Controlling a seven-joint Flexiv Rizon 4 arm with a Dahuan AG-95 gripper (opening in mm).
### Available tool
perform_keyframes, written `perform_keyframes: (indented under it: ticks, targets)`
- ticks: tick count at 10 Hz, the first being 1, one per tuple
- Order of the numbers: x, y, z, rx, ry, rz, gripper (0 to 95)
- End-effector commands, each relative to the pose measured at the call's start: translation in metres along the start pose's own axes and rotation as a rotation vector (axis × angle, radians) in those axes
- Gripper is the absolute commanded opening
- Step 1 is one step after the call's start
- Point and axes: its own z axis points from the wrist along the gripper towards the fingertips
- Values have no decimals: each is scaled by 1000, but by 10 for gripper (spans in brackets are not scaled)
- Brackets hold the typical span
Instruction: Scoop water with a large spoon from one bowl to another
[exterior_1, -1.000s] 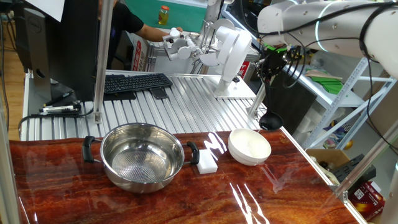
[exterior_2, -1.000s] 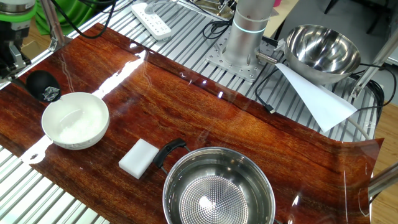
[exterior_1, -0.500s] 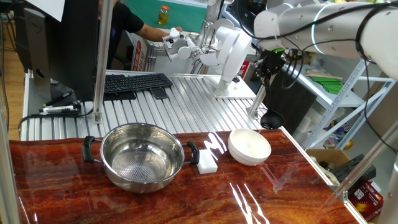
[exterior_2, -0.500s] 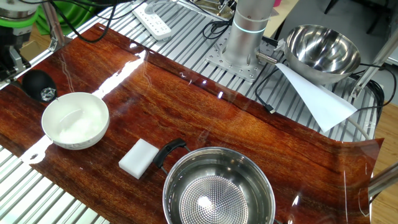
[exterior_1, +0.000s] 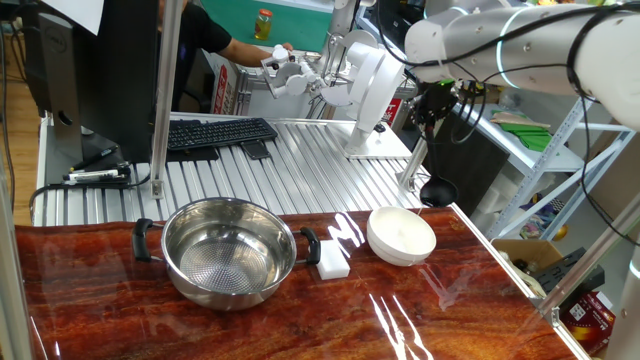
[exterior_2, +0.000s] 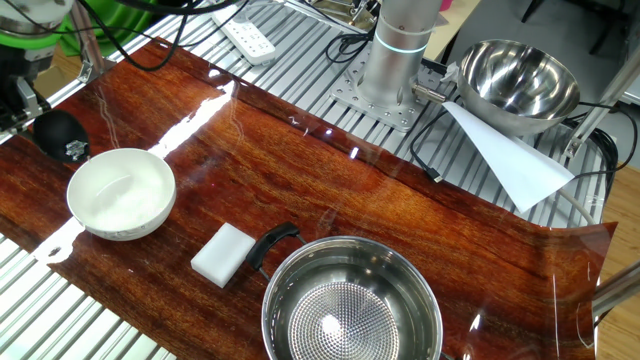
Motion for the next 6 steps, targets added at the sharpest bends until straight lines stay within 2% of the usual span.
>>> perform_keyframes:
  ticks: [1, 6]
  targets:
    - [3, 0, -1, 0, -2, 0, 0]
    - [2, 0, -1, 6, -3, -1, 0]
